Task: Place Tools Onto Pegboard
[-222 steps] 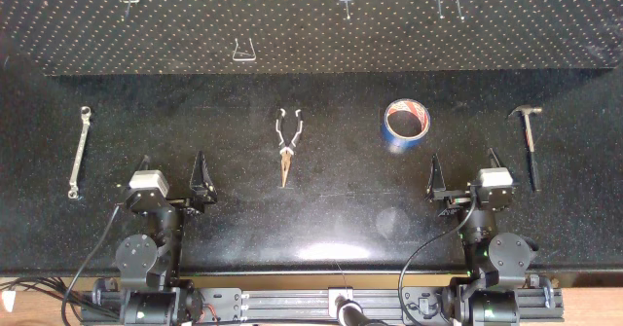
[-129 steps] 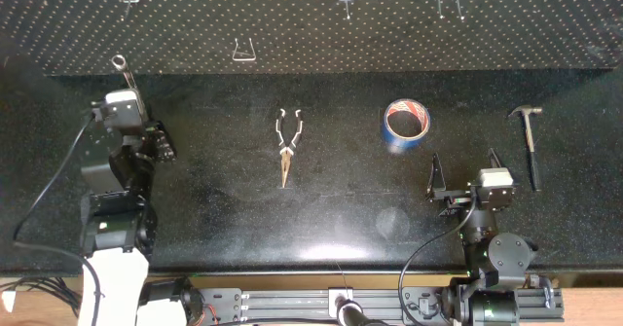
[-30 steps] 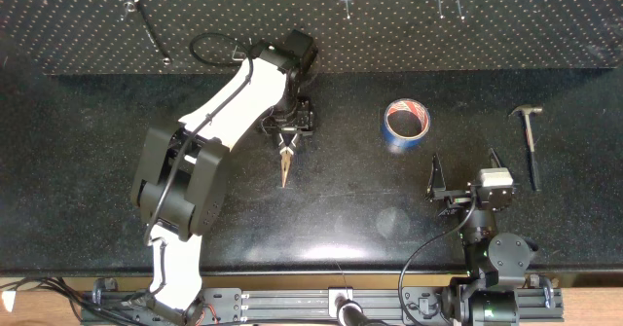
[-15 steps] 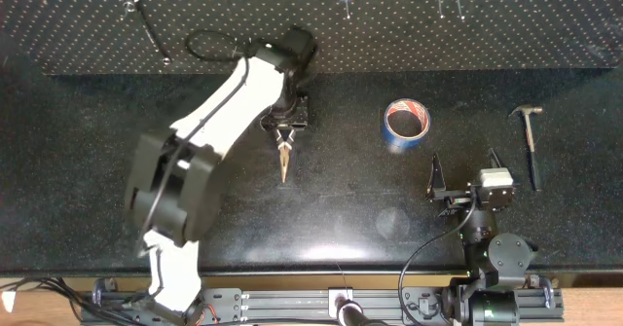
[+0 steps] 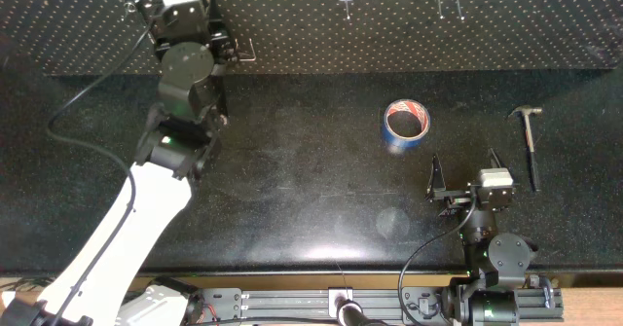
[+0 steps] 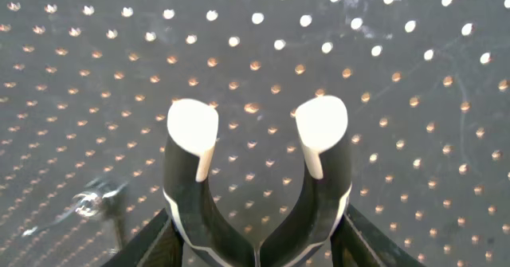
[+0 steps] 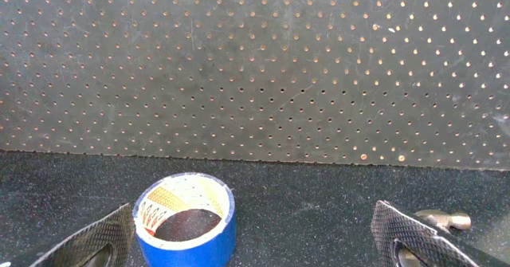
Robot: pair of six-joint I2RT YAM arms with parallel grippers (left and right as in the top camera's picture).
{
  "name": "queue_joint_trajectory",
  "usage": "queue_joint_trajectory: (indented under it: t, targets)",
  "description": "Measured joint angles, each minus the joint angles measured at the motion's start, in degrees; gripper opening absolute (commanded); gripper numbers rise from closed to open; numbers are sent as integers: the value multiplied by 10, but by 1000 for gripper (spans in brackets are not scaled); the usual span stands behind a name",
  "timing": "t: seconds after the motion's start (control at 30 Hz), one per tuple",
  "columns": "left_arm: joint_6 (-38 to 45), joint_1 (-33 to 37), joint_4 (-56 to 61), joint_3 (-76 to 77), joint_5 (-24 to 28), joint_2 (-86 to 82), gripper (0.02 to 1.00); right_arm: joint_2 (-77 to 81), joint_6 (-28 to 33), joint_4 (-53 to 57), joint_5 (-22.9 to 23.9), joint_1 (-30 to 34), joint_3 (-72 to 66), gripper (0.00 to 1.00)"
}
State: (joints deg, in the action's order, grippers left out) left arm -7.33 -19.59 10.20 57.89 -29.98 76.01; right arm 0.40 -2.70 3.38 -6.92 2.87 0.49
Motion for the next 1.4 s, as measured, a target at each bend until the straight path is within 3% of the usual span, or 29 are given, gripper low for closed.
queue_joint_trajectory:
  t: [0.2,0.5,0.8,0.87,0.9,1.0,1.03,1.1,1.23,1.3,1.33,1.4]
  targets:
    - [-11,0,188,-80,30,41,27,0,0,0,0,0,0,976]
    - [-65,-3,196,-116,48,83,29,0,0,0,0,0,0,976]
    - [-69,-5,208,-116,48,129,29,0,0,0,0,0,0,976]
    - [-69,-5,208,-116,48,129,575,0,0,0,0,0,0,976]
    - [-69,-5,208,-116,48,129,711,0,0,0,0,0,0,976]
    - [-75,-5,215,-116,52,129,855,0,0,0,0,0,0,976]
    - [-76,-5,216,-116,52,129,998,0,0,0,0,0,0,976]
    - [-76,-5,165,-117,52,113,993,0,0,0,0,0,0,976]
    - [-75,-6,-225,-126,89,-176,993,1,0,0,3,0,0,976]
    - [-75,55,-273,-218,170,-412,993,0,0,0,4,0,1,976]
    - [-75,124,-283,-310,227,-562,991,0,0,1,4,0,0,976]
    - [-76,196,-212,-430,297,-677,993,0,0,1,4,0,1,976]
